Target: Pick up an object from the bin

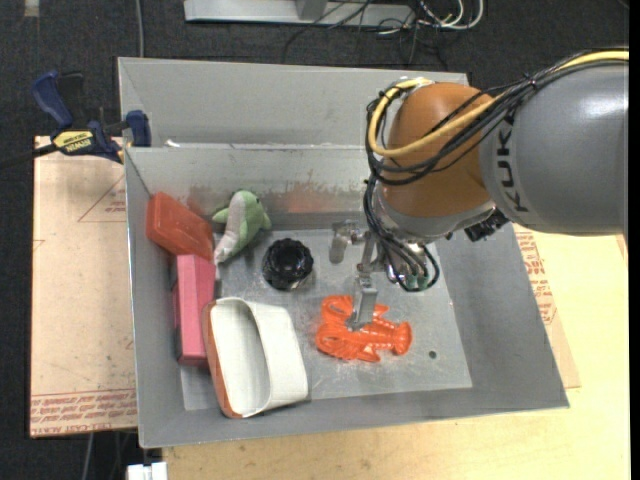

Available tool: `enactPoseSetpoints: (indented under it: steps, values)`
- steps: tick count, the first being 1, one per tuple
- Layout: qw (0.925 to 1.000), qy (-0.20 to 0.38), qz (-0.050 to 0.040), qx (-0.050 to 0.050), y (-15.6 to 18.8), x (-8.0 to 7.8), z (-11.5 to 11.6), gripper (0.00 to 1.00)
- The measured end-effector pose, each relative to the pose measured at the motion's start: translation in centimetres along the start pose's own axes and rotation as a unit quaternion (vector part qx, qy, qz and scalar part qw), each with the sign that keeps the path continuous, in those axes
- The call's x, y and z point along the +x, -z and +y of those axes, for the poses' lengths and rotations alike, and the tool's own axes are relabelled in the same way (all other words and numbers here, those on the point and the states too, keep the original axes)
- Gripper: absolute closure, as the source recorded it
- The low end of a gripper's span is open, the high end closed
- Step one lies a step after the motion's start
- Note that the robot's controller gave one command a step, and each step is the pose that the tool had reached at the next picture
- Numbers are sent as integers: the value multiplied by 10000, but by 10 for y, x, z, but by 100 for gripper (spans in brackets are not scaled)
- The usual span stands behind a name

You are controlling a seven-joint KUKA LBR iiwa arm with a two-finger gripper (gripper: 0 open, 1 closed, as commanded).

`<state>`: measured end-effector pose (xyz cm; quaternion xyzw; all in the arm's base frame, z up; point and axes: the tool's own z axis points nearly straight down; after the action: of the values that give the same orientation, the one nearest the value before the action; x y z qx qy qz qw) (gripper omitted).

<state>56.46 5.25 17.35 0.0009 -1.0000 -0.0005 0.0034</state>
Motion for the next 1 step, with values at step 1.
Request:
enactPoseSetpoints:
  steps: [1]
  values:
    - [10000, -11, -38, -2, 5, -2, 0, 0]
